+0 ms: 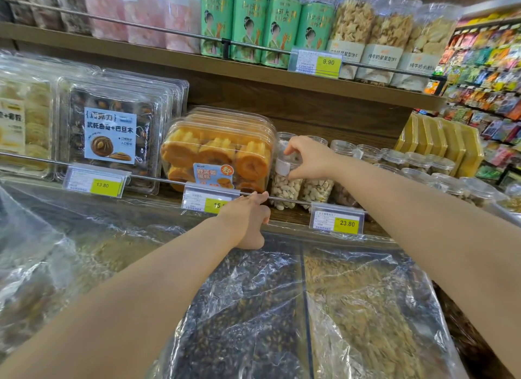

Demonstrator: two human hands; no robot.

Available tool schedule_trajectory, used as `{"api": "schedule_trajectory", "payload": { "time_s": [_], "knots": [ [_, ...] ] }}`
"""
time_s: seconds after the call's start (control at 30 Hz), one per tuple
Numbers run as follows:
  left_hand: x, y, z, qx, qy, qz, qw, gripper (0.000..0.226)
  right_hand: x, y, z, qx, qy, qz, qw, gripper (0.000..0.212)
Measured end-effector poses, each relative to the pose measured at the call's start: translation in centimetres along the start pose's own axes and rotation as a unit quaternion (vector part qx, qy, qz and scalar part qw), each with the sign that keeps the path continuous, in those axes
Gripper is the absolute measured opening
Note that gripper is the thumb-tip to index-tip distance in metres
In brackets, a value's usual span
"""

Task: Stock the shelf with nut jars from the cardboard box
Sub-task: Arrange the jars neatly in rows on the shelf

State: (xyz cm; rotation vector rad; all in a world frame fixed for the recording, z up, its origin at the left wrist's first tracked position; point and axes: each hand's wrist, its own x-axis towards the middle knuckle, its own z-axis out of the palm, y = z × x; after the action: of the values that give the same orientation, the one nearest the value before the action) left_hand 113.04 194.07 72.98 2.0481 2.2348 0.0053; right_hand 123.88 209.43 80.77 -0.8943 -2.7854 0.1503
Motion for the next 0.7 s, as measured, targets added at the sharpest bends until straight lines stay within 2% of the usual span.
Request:
{"api": "schedule_trajectory", "payload": {
  "time_s": [0.07,0.13,0.23,0.33,0.43,0.63,0.7],
  "knots": [
    [0.1,-0.1,-0.1,0.000,-0.010,0.001,1.000,0.046,0.0,0.2,-0.8,0.029,-0.040,-0.008,0.999,0.052],
    [0.1,-0.1,-0.2,-0.004,-0.018,-0.001,1.000,0.046,0.1,0.3,-1.1,0.024,-0.045,-0.011,0.999,0.055],
    [0.1,0.1,-0.1,0.003,-0.021,-0.004,1.000,0.045,0.0,0.0,-0.3,-0.064,0.025,0.004,0.998,0.070],
    [-0.1,0.2,-0.1,0.004,-0.011,-0.016,1.000,0.045,-0.1,-0.2,0.9,-0.084,0.064,0.020,0.994,0.066],
    [-0.2,0.2,-0.1,0.003,-0.011,-0.017,1.000,0.046,-0.1,0.1,1.0,-0.059,0.049,0.009,0.997,0.063],
    [0.0,-0.1,-0.3,0.013,-0.011,-0.003,1.000,0.046,-0.9,0.2,0.0,-0.005,0.008,-0.015,1.000,0.074],
    [0.0,-0.1,-0.8,0.010,0.016,0.011,1.000,0.048,-1.4,0.7,-0.8,0.007,-0.003,-0.014,1.000,0.075]
  ]
}}
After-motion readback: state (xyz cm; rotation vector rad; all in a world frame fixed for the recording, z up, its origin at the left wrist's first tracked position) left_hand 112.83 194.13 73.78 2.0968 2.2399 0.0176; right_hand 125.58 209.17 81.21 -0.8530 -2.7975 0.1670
